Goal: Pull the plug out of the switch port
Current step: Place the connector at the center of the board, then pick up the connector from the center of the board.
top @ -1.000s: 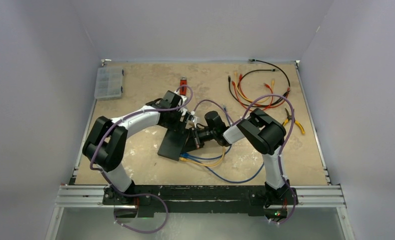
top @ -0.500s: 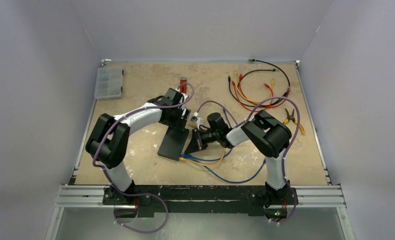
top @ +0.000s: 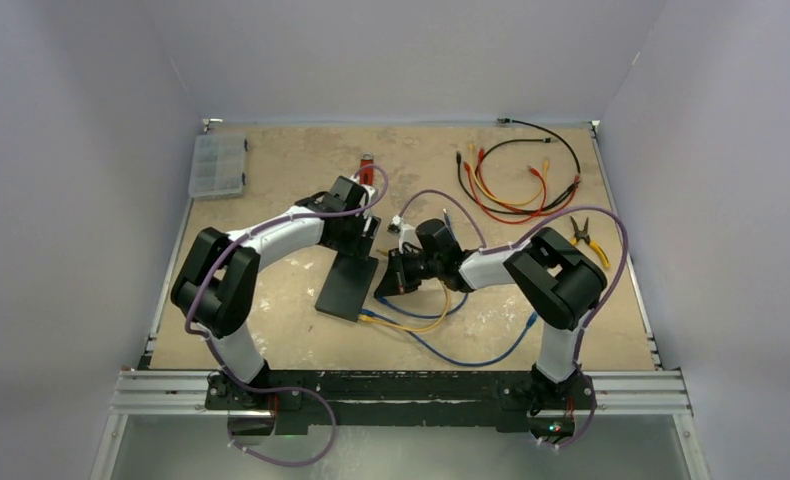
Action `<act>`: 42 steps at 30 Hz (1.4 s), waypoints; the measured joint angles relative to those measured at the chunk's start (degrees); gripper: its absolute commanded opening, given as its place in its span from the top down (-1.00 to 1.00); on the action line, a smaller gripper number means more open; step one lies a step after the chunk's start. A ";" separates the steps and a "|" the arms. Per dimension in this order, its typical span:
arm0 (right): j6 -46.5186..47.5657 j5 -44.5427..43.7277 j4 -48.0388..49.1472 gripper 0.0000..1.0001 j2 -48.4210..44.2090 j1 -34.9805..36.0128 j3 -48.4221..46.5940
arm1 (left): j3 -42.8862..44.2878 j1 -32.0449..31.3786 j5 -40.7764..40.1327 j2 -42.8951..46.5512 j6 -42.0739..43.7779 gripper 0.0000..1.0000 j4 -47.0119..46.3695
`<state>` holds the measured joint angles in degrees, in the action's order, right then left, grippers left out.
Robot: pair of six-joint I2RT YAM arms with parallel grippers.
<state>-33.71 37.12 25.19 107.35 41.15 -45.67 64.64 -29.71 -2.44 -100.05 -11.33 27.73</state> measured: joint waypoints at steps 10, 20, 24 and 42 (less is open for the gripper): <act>5.75 -14.10 -7.41 0.17 -6.91 0.04 -3.93 | -1.18 0.00 -2.58 1.22 -0.02 -0.43 -0.68; 11.89 -21.42 -15.21 -0.07 -7.85 1.27 -3.80 | -1.55 0.00 -3.15 1.60 -0.02 -0.43 -0.85; 13.22 -22.77 -16.41 -0.08 -9.31 2.91 -3.52 | -1.55 0.00 -3.17 1.60 0.00 -0.43 -0.85; 15.74 -31.91 -18.80 0.76 -8.15 8.81 -4.15 | -1.66 0.00 -3.74 1.81 0.00 -0.43 -0.68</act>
<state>-17.98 5.21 6.39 99.20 49.95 -49.82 62.98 -29.71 -6.17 -98.24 -11.33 27.05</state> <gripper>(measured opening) 0.099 0.715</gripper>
